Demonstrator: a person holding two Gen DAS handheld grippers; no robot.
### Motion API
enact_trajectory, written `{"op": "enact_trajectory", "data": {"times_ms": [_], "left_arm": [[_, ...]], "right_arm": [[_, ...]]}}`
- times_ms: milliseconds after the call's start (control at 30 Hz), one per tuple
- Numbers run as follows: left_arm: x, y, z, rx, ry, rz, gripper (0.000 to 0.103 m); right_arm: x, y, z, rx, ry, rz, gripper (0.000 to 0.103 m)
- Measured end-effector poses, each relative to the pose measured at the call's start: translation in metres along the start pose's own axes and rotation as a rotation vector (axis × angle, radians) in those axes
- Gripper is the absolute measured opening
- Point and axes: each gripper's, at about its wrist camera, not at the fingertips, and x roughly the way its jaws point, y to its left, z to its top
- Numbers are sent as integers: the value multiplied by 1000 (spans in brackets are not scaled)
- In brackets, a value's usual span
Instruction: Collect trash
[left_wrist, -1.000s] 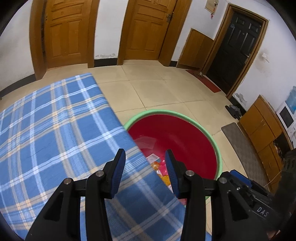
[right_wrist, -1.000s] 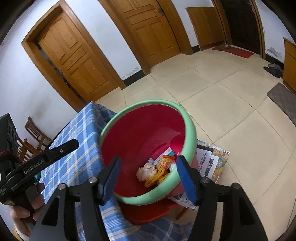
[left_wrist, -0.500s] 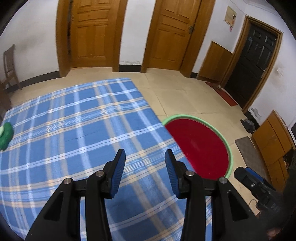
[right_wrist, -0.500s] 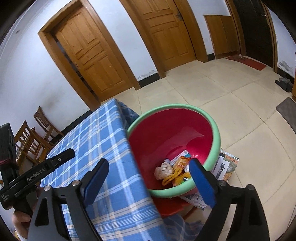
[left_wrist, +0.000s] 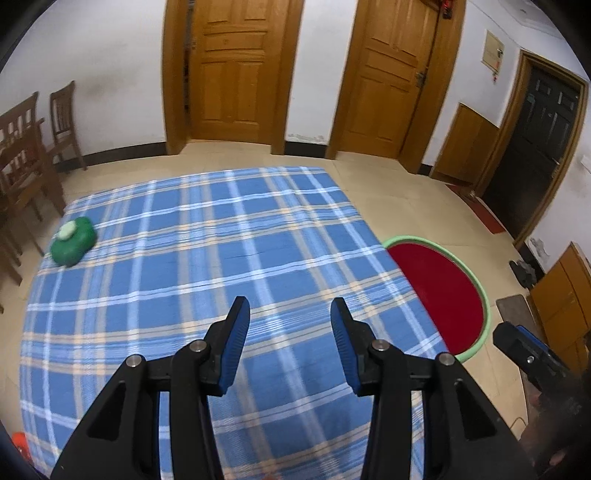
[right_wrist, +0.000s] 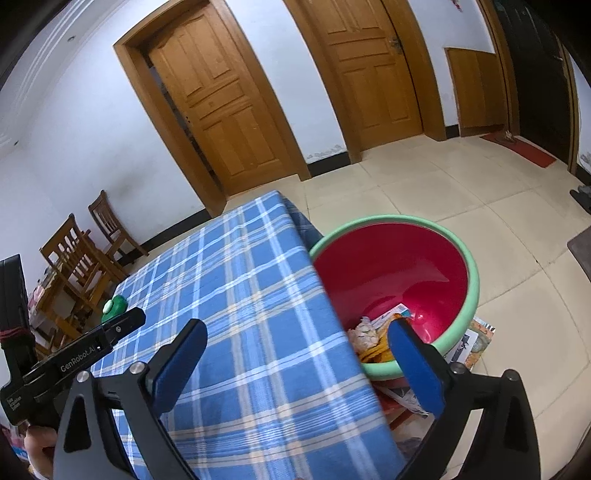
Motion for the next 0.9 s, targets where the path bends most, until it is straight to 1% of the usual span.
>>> {"op": "enact_trajectory", "data": {"times_ms": [133,467,633,900], "left_arm": [[-11,11,-5,-15,-18,42,46],[-33,37,-17,-60,-43,97,46],[-38,47,-22,-82,-46,120,46],[-42,57,-26,-108,-54,143,46]], "right_arm": [[-1,13,-4,-22,1,5,102],[1,42,-17,-82,20,24,102],[1,49,-22,-99,21,6,102],[-1,53,-24,-105,24,1,102]]}}
